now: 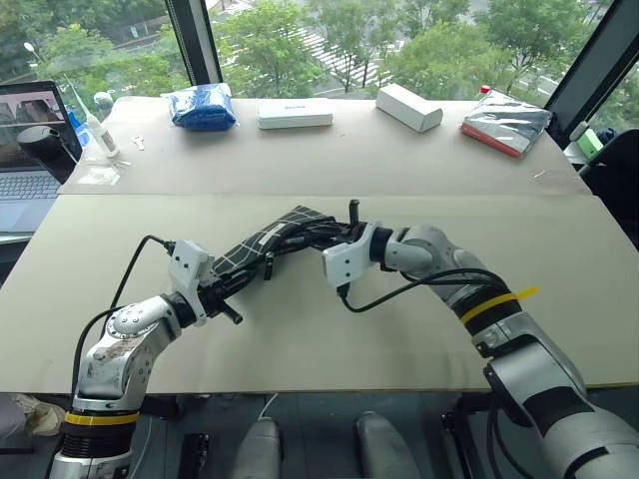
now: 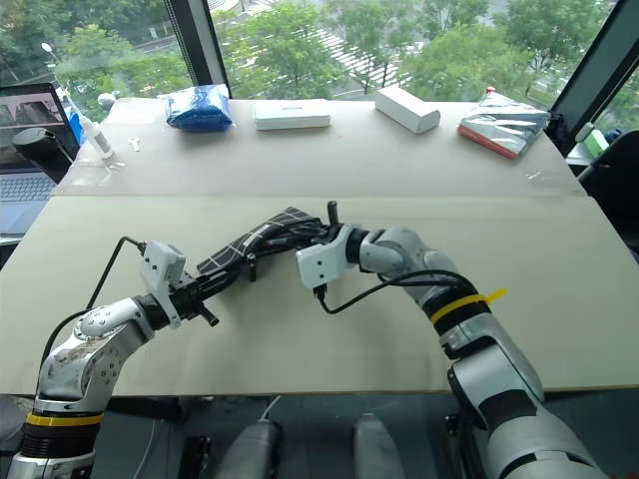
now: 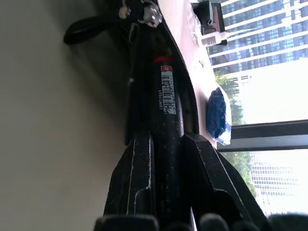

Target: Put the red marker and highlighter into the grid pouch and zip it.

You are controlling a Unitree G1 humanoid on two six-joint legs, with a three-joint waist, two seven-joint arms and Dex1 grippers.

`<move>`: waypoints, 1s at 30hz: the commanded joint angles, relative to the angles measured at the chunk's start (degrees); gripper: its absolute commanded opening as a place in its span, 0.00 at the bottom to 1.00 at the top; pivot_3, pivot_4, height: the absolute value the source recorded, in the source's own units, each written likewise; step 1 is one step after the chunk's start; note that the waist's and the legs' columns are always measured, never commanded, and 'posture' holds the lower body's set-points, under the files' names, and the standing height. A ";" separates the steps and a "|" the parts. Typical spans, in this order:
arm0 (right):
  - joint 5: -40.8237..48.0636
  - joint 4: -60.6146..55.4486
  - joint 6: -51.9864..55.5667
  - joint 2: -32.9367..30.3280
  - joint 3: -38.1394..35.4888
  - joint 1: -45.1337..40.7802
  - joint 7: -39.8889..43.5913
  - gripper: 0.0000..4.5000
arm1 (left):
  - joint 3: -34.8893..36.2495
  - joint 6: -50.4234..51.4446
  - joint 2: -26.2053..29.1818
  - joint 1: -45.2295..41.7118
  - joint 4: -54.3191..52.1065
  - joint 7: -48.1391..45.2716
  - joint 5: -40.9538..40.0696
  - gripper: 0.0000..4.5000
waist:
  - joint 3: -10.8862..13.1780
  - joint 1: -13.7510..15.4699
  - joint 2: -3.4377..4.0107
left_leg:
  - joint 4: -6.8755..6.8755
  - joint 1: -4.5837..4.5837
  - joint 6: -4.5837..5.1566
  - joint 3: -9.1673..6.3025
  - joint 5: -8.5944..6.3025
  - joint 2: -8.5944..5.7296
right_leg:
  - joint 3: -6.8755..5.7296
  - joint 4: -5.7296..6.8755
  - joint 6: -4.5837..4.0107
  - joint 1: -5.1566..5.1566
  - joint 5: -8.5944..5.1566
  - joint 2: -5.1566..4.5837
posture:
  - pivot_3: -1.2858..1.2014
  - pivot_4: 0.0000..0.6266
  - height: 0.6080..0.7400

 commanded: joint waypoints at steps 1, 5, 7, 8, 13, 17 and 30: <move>-1.35 0.10 -1.63 1.17 1.05 -2.72 -2.16 0.11 | -0.01 0.55 0.43 -0.98 -2.74 -0.32 -0.83 0.00 | 0.00 -0.05 0.00 | 0.00 0.00 0.00 0.00 0.00 -0.01 | 0.00 0.01 0.00 0.00 0.00 0.00 | 0.52 0.24 1.00; -3.49 2.47 -3.77 3.17 3.22 -4.76 -4.48 0.11 | 0.03 1.06 0.41 -1.37 -2.90 -0.34 -0.91 0.00 | 0.00 -0.32 0.00 | 0.00 0.02 -0.01 0.00 0.00 0.00 | 0.00 0.05 0.00 -0.02 0.00 0.00 | 0.52 0.24 1.00; -4.36 3.60 -4.91 4.00 4.11 -5.72 -5.47 0.11 | 0.11 1.27 0.47 -1.46 -3.04 -0.39 -1.00 0.00 | 0.00 -0.45 0.00 | 0.00 0.04 -0.01 0.00 0.00 0.00 | 0.00 0.14 0.00 -0.03 0.00 0.00 | 0.52 0.24 1.00; -4.78 4.33 -6.47 4.59 4.95 -6.39 -6.12 0.11 | 0.17 1.38 0.56 -1.53 -3.11 -0.47 -1.07 0.00 | 0.00 -0.51 0.00 | 0.00 0.04 -0.01 0.00 0.00 -0.01 | 0.00 0.16 0.00 -0.04 0.00 0.00 | 0.52 0.24 1.00; -3.36 7.35 -11.87 7.70 6.81 -7.73 -6.21 0.11 | 0.40 1.88 0.70 -1.89 -3.35 -0.62 -1.41 0.00 | 0.00 -0.75 0.01 | 0.00 0.07 -0.01 0.00 0.00 0.00 | 0.01 0.24 0.00 -0.07 0.00 0.01 | 0.52 0.24 1.00; -2.55 10.22 -13.98 9.22 6.88 -8.64 -6.69 0.11 | 0.39 2.18 0.53 -1.95 -3.73 -0.61 -1.63 0.00 | 0.00 -0.73 0.01 | 0.01 0.07 -0.02 0.00 0.01 0.00 | 0.01 0.27 0.00 -0.06 0.00 0.00 | 0.52 0.24 1.00; -12.55 20.78 -11.03 4.79 9.55 -13.22 -15.33 0.11 | 0.65 3.45 0.88 -1.17 -5.16 -1.58 -2.48 0.00 | 0.01 -0.77 0.02 | 0.00 0.10 -0.08 -0.01 0.05 -0.01 | 0.01 0.33 0.00 -0.08 0.00 0.01 | 0.52 0.24 1.00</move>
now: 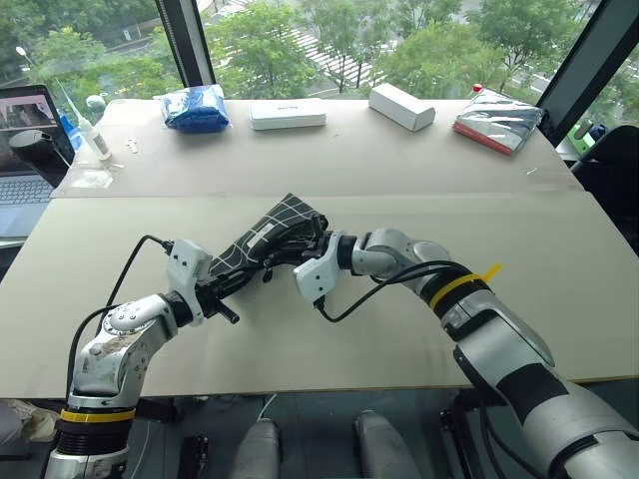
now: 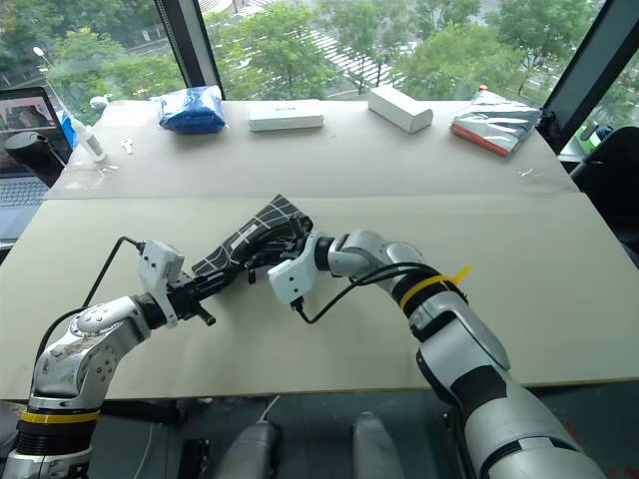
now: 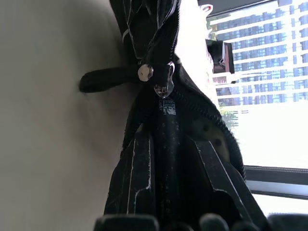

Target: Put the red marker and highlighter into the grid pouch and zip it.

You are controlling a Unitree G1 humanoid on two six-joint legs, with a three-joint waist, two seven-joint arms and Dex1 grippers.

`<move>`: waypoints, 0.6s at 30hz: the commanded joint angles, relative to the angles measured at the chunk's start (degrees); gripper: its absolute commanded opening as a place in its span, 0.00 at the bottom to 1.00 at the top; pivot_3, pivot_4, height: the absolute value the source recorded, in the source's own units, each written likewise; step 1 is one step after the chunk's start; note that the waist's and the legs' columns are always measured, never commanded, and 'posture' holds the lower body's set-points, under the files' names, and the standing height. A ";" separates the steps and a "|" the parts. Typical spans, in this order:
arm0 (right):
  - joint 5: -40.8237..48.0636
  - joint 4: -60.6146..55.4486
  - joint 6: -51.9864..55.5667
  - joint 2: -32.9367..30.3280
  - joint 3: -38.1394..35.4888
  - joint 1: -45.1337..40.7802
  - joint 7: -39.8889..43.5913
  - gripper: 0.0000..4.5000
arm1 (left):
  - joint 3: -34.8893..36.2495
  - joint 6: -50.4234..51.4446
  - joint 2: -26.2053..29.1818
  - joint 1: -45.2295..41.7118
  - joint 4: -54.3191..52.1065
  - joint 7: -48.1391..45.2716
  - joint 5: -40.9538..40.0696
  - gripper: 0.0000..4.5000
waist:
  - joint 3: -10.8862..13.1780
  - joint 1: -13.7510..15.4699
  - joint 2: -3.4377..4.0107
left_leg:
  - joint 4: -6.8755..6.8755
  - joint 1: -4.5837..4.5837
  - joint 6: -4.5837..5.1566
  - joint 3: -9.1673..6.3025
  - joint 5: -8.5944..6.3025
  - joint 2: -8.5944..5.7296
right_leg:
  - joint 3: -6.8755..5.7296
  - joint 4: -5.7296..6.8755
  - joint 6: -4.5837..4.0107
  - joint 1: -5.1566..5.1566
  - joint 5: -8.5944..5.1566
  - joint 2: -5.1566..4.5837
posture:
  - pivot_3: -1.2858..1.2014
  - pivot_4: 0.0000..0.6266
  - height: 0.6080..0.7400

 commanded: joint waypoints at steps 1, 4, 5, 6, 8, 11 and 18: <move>-2.67 1.30 -0.74 -0.37 1.78 -1.35 -3.12 0.11 | 0.17 -0.04 0.22 -1.01 -3.89 -1.68 -2.45 0.00 | 0.00 0.00 0.00 | 0.00 -0.01 0.00 0.00 0.00 0.00 | 0.00 -0.01 0.00 0.00 0.00 0.00 | 0.52 0.24 1.00; -4.31 1.43 -1.22 -0.44 3.05 -1.53 -4.79 0.11 | 0.06 0.57 0.24 -1.62 -3.94 -2.06 -2.88 0.00 | 0.00 -0.06 0.00 | 0.00 0.00 0.00 0.00 0.00 0.00 | 0.00 0.00 0.00 0.00 0.00 0.00 | 0.52 0.24 1.00; -4.93 1.28 -1.55 -0.52 3.67 -1.58 -5.48 0.11 | -0.01 0.69 0.26 -1.78 -3.91 -2.12 -2.93 0.00 | 0.00 -0.06 0.00 | 0.00 0.00 0.00 0.00 0.00 0.00 | 0.01 0.00 0.00 0.00 0.00 0.01 | 0.52 0.24 1.00; -5.27 1.01 -2.37 -0.55 4.22 -1.46 -5.79 0.11 | -0.16 0.81 0.30 -1.96 -3.88 -2.23 -2.96 0.00 | 0.00 -0.06 0.00 | 0.00 0.00 0.00 0.00 0.00 0.00 | 0.01 0.00 0.00 0.00 0.00 0.01 | 0.52 0.24 1.00; -3.44 -0.06 -4.86 -0.13 4.12 -0.48 -4.96 0.11 | -0.43 1.11 0.29 -2.41 -3.86 -2.44 -3.05 0.00 | 0.00 -0.05 0.00 | 0.00 0.00 0.00 0.00 0.00 0.00 | 0.01 0.00 0.00 0.00 0.00 0.00 | 0.52 0.24 1.00; -0.39 -0.05 -5.69 0.27 3.07 0.01 -2.77 0.11 | -0.34 1.47 0.26 -2.64 -3.91 -2.50 -3.13 0.00 | 0.00 -0.06 0.00 | 0.00 0.00 -0.01 0.00 0.00 0.00 | 0.01 0.00 0.00 0.00 0.00 0.00 | 0.52 0.24 1.00; 9.28 0.64 -3.50 -0.13 -3.09 -0.57 2.08 0.67 | -0.31 1.40 0.30 -2.36 -3.80 -2.39 -2.95 0.00 | 0.00 -0.07 0.00 | 0.00 0.00 0.00 0.00 0.00 0.00 | 0.01 0.00 0.00 0.01 0.00 0.00 | 0.52 0.24 1.00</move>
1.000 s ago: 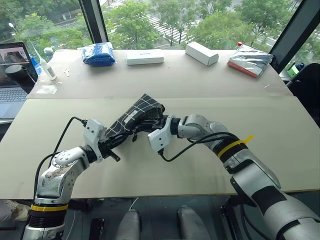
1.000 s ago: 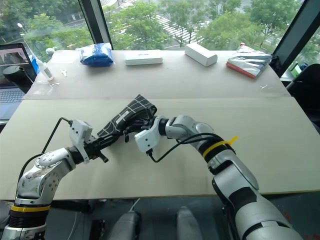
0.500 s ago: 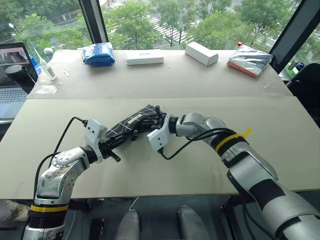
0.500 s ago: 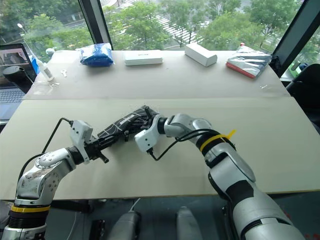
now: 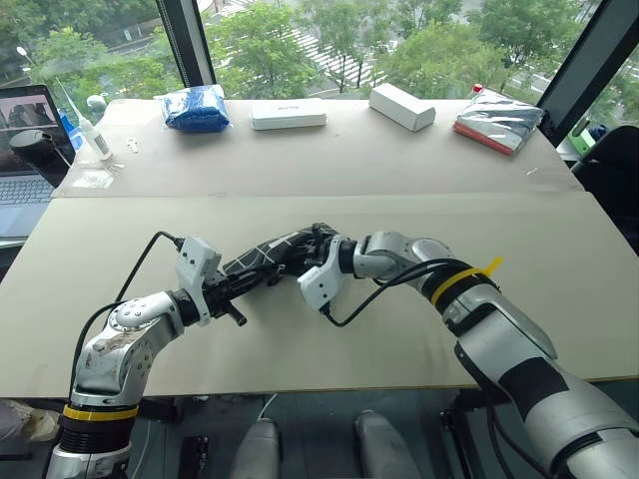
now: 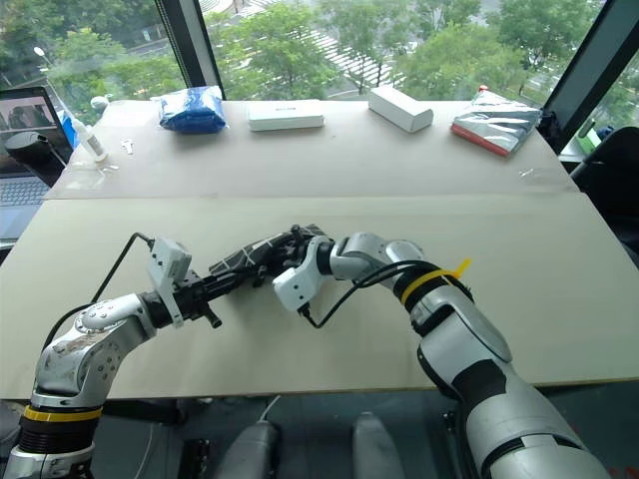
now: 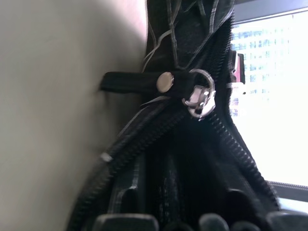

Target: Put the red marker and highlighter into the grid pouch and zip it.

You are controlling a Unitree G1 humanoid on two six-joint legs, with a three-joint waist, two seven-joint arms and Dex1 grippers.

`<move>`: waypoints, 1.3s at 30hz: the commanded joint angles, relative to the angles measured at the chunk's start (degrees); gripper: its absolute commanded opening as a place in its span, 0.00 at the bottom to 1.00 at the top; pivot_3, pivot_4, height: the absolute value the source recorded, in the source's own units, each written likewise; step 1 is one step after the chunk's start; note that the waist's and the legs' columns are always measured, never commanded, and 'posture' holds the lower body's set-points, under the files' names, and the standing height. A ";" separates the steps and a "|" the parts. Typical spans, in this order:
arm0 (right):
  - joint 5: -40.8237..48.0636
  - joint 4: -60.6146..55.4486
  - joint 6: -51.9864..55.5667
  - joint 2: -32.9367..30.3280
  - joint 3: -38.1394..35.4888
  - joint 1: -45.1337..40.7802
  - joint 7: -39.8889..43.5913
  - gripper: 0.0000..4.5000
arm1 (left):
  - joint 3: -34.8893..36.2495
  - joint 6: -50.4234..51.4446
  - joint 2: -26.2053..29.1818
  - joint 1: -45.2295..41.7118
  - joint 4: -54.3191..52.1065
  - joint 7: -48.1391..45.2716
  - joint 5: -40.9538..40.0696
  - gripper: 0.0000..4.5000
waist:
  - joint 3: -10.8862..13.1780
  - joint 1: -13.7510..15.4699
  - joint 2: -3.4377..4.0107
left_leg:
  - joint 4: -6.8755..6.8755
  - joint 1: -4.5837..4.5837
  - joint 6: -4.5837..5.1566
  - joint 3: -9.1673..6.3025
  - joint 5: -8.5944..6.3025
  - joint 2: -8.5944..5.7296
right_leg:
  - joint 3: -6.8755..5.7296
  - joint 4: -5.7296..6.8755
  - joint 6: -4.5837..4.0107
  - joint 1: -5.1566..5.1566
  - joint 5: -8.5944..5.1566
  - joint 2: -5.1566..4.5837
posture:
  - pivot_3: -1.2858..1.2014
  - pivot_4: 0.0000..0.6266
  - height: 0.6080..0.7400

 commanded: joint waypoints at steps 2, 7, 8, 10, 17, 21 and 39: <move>7.47 -1.00 -0.62 -0.90 -5.66 -1.43 1.84 0.67 | 0.60 -1.02 0.12 -0.99 -2.34 -0.04 -0.85 0.00 | 0.00 0.05 0.00 | 0.00 0.00 0.00 0.00 0.00 0.00 | 0.00 0.00 0.00 0.01 0.00 0.00 | 0.52 0.24 1.00; 24.82 -4.17 1.78 -2.84 -12.44 1.00 15.23 0.67 | 0.54 -1.67 -0.20 -0.01 -1.94 0.61 -0.14 0.00 | 0.00 0.03 0.00 | 0.00 0.00 0.00 0.00 0.00 0.00 | 0.00 -0.01 0.00 0.01 0.00 0.00 | 0.52 0.24 1.00; 31.30 -7.14 5.04 -2.94 -14.21 2.48 20.56 0.67 | 0.49 -1.82 -0.24 0.17 -1.92 0.75 -0.11 0.00 | 0.00 0.04 0.00 | 0.00 -0.01 0.00 0.00 0.00 0.01 | 0.00 -0.02 0.00 0.02 0.00 0.00 | 0.52 0.24 1.00; 41.92 -13.71 14.45 -2.86 -17.31 5.33 29.40 0.67 | 0.44 -2.01 -0.23 0.43 -1.90 1.00 -0.08 0.00 | 0.00 0.01 0.00 | 0.01 -0.01 0.00 0.00 0.00 0.01 | 0.00 -0.03 0.00 0.06 0.00 -0.01 | 0.52 0.24 1.00; 57.84 -32.52 42.28 -3.93 -22.28 14.50 39.23 0.67 | -0.06 -2.37 -0.28 0.15 -1.18 1.20 0.05 0.00 | 0.08 0.18 0.14 | 0.10 -0.01 0.02 -0.06 0.00 -0.01 | -0.02 0.07 0.01 0.05 -0.01 0.01 | 0.52 0.24 1.00; 48.06 -31.36 35.61 -3.34 -19.78 14.78 36.09 0.67 | -0.18 -2.31 -0.11 -0.09 -1.05 1.08 -0.08 0.00 | 0.08 0.06 0.14 | 0.05 0.11 0.02 -0.05 0.00 0.03 | -0.01 0.19 0.02 0.02 -0.01 0.09 | 0.52 0.24 1.00; 55.59 -57.37 76.98 -8.41 -14.26 33.06 37.79 0.67 | 0.49 -2.18 0.03 0.31 -1.52 2.06 -0.50 0.00 | 0.08 0.88 0.13 | 0.23 -0.02 0.01 -0.05 0.01 0.01 | -0.02 0.19 0.03 0.01 -0.02 0.06 | 0.52 0.24 1.00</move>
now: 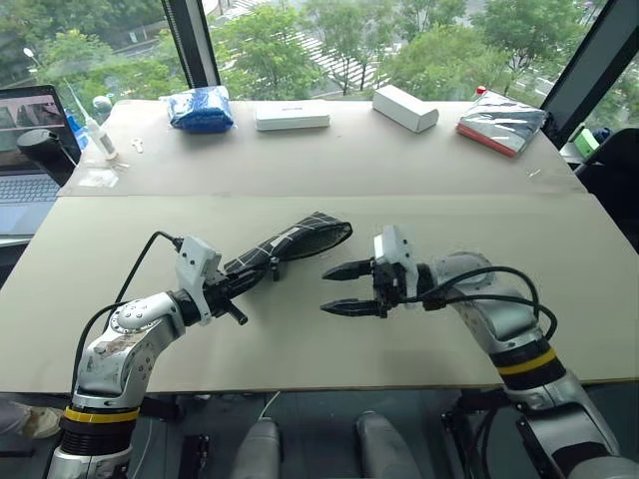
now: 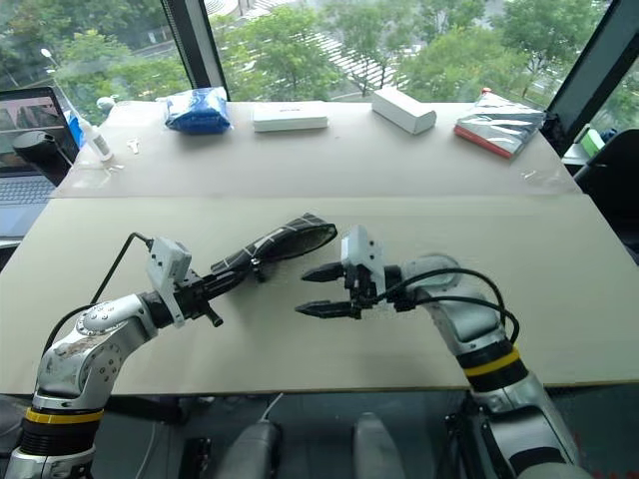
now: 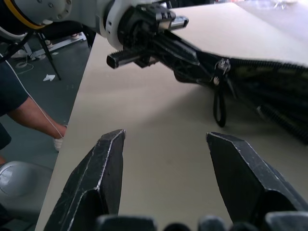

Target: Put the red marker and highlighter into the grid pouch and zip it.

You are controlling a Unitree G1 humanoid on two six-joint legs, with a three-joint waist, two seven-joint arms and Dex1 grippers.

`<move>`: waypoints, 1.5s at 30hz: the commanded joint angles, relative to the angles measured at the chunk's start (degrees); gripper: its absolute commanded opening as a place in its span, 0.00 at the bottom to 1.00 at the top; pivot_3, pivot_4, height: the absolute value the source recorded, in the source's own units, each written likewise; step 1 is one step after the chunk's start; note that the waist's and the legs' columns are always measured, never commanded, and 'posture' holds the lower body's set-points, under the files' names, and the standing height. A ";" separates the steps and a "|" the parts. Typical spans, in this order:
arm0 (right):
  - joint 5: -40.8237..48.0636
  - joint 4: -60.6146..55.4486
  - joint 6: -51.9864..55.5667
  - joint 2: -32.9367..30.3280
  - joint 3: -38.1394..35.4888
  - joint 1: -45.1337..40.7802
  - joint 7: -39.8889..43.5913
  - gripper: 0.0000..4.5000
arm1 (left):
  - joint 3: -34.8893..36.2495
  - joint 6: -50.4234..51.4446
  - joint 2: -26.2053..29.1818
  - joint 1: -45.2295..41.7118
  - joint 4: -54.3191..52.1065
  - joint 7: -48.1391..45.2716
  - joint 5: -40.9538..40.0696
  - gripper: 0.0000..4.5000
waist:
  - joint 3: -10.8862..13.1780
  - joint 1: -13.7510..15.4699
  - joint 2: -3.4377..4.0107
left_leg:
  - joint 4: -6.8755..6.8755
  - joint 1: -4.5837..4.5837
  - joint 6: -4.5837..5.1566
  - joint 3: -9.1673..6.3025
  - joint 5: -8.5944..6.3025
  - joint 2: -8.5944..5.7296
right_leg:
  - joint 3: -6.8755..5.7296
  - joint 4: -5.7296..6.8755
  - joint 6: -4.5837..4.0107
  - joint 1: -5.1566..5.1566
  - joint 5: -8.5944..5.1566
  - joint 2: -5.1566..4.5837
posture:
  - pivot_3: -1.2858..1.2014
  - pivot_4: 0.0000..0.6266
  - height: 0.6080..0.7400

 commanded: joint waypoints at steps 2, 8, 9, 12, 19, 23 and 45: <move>-6.42 -0.69 6.93 5.78 3.30 0.24 -11.13 0.67 | 0.82 -0.47 0.07 -0.76 -1.35 0.18 -0.49 0.00 | 0.00 -0.04 0.00 | 0.01 -0.01 0.00 0.00 0.00 -0.01 | 0.01 -0.01 0.00 0.00 0.00 -0.01 | 0.52 0.24 1.00; -8.74 3.57 12.43 16.89 2.14 -3.97 -21.16 0.67 | 0.43 -0.81 -0.13 -0.82 -1.03 -0.04 -0.38 0.00 | 0.00 -0.11 0.00 | 0.02 -0.03 -0.01 -0.01 0.01 -0.01 | 0.00 0.00 0.00 0.00 0.00 -0.02 | 0.52 0.24 1.00; -8.54 4.06 12.63 18.33 1.82 -5.09 -21.72 0.67 | 0.38 -0.86 -0.19 -0.87 -0.96 -0.05 -0.37 0.00 | 0.00 -0.15 0.00 | 0.01 -0.02 -0.03 0.00 0.02 -0.01 | 0.00 0.00 -0.01 0.00 0.00 -0.02 | 0.52 0.24 1.00; -8.25 4.51 12.78 21.19 1.39 -7.55 -22.58 0.67 | 0.21 -1.06 -0.40 -1.00 -0.82 0.02 -0.24 0.00 | 0.00 -0.14 0.00 | 0.01 -0.02 -0.03 -0.01 0.02 -0.01 | -0.01 0.00 0.00 0.00 0.00 -0.02 | 0.52 0.24 1.00; -10.40 8.47 10.75 22.49 0.92 -10.76 -23.75 0.67 | 0.14 -1.43 -0.74 -0.83 -0.81 0.18 -0.16 0.00 | 0.00 -0.22 0.00 | 0.00 -0.02 -0.03 -0.01 0.01 -0.01 | -0.02 0.01 -0.01 -0.01 0.00 -0.02 | 0.52 0.24 1.00; -10.28 8.41 10.43 22.33 0.88 -10.88 -22.93 0.55 | 0.13 -1.52 -0.86 -0.76 -0.84 0.34 -0.06 0.00 | 0.00 -0.35 0.00 | -0.01 -0.02 -0.03 -0.01 0.01 0.00 | -0.02 0.01 0.00 -0.02 0.00 -0.01 | 0.52 0.24 1.00; -10.64 12.16 6.72 -0.21 -10.82 -6.55 -17.98 0.01 | 1.87 -1.85 -1.23 1.77 -2.32 1.90 -0.37 0.00 | 0.00 0.26 0.00 | -0.01 -0.08 -0.02 0.01 0.01 -0.05 | -0.01 -0.18 0.00 0.04 0.00 -0.06 | 0.52 0.24 1.00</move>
